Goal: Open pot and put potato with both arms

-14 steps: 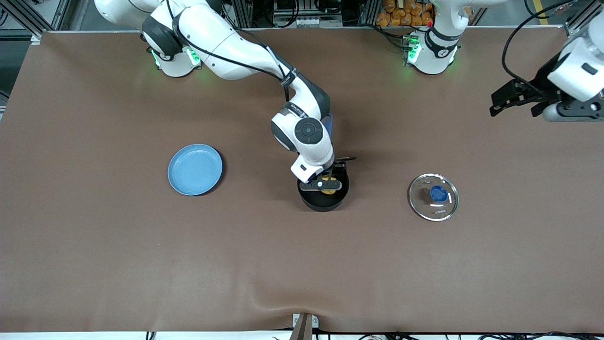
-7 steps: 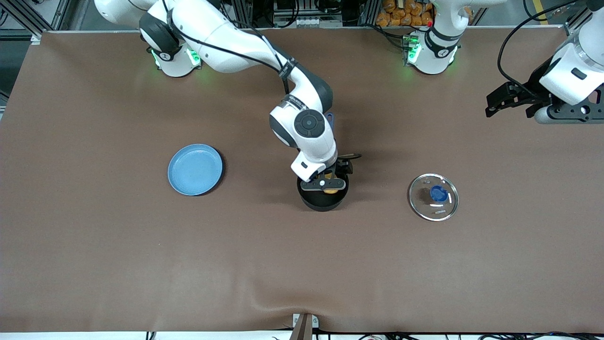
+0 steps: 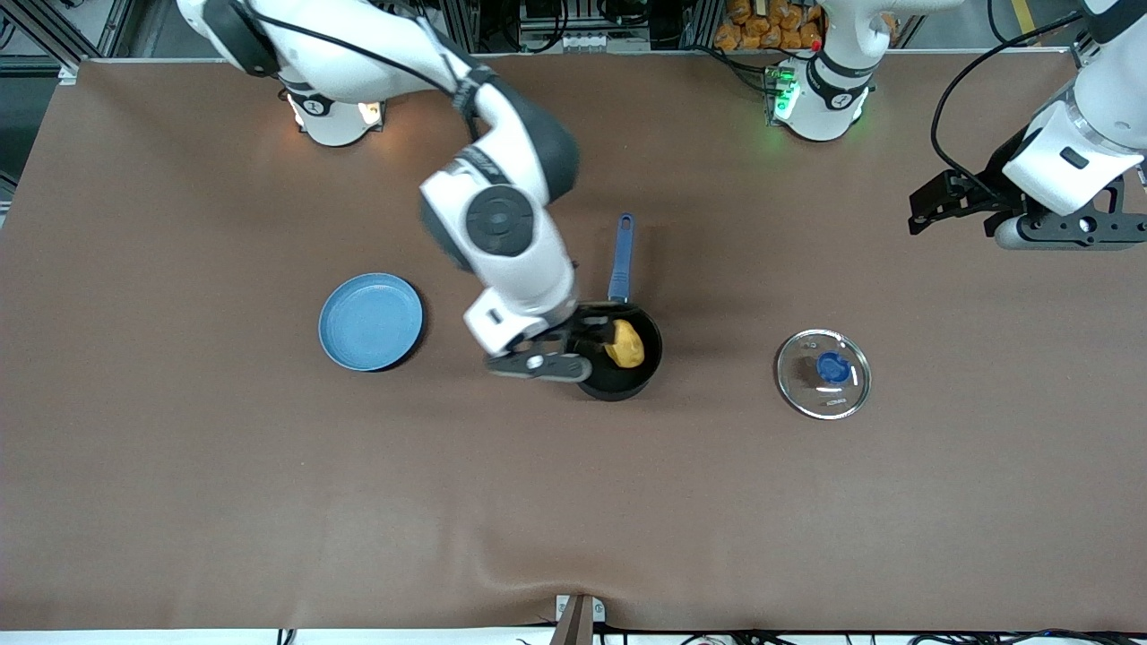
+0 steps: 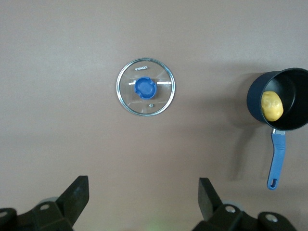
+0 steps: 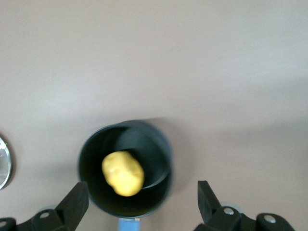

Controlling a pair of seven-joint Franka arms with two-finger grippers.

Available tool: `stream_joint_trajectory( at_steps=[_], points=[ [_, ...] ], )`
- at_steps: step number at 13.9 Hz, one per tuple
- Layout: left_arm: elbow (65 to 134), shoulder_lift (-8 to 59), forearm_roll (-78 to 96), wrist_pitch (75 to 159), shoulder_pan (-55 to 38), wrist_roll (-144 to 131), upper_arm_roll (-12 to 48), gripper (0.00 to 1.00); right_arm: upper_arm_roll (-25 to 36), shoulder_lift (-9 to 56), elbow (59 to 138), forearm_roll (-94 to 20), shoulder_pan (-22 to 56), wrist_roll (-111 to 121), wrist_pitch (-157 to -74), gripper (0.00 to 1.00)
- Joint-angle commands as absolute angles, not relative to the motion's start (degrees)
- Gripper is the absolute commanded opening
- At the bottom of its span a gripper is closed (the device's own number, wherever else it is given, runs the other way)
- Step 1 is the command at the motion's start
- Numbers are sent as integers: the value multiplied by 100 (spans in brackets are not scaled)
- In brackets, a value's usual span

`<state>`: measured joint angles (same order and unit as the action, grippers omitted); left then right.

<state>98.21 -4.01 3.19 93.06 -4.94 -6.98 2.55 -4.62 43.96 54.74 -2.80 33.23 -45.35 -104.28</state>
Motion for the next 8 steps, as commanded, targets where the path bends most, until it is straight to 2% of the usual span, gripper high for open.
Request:
stream_joint_trajectory(
  at_steps=[1,3,5,8],
  points=[
    [9888,-378,448,9518,-492,-712,220,100,-1113,3843,5581,-238,2377,-4447,-9933,100],
    [9879,-387,439,9527,-501,-721,202,100,-1799,3526,5607,-176,1463,-4465,-9425,100],
    [9870,-369,448,9527,-518,-721,150,100,-2257,3262,5607,113,882,-4456,-8985,100],
    [9695,-238,448,9519,-475,-721,167,100,-2802,2989,5616,167,151,-4430,-8746,100]
  ],
)
